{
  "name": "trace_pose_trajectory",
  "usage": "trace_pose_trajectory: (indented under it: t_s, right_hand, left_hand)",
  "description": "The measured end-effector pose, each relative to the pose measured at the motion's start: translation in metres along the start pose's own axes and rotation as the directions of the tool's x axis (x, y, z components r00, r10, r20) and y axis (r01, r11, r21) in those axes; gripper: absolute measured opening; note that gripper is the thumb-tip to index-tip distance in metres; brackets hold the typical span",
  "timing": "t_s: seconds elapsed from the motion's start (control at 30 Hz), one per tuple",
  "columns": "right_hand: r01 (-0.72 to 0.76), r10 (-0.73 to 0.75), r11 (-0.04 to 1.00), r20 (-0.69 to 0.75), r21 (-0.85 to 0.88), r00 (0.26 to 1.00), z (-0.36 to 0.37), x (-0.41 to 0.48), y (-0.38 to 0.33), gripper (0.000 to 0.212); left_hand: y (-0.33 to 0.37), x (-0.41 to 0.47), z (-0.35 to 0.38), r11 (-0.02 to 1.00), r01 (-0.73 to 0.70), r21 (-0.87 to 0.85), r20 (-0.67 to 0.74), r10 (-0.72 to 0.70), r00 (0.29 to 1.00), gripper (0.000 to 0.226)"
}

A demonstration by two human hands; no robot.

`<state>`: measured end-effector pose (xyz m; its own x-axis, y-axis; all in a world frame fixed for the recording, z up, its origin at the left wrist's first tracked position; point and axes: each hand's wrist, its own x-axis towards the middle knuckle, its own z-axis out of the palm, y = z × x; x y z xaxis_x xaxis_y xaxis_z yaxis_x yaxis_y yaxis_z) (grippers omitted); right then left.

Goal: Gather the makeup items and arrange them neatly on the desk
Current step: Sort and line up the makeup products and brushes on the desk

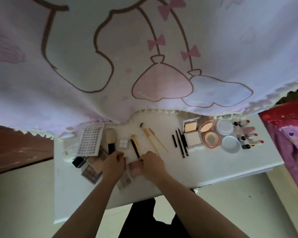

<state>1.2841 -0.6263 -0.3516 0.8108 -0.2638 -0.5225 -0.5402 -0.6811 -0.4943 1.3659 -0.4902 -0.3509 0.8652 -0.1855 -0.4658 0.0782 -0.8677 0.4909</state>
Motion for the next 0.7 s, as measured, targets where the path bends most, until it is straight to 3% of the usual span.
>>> trace_pose_trajectory:
  t_s: [0.17,0.43,0.7]
  right_hand:
    - [-0.056,0.052,0.995,-0.045,-0.085,0.998,0.010,0.005,-0.008,0.022]
    - [-0.118,0.119,0.993,-0.041,0.028,0.992,0.013,0.006,-0.006,0.028]
    - [-0.128,0.128,0.992,-0.099,0.015,0.987,0.017,-0.011,0.016,0.019]
  left_hand:
    - [-0.011,0.001,-0.002,0.999,-0.026,-0.044,0.003,0.026,1.000,0.024]
    - [-0.021,0.006,-0.004,0.971,0.079,-0.226,0.000,-0.081,0.997,0.026]
    - [-0.017,0.004,-0.006,0.969,0.089,-0.232,0.020,-0.086,0.996,0.025]
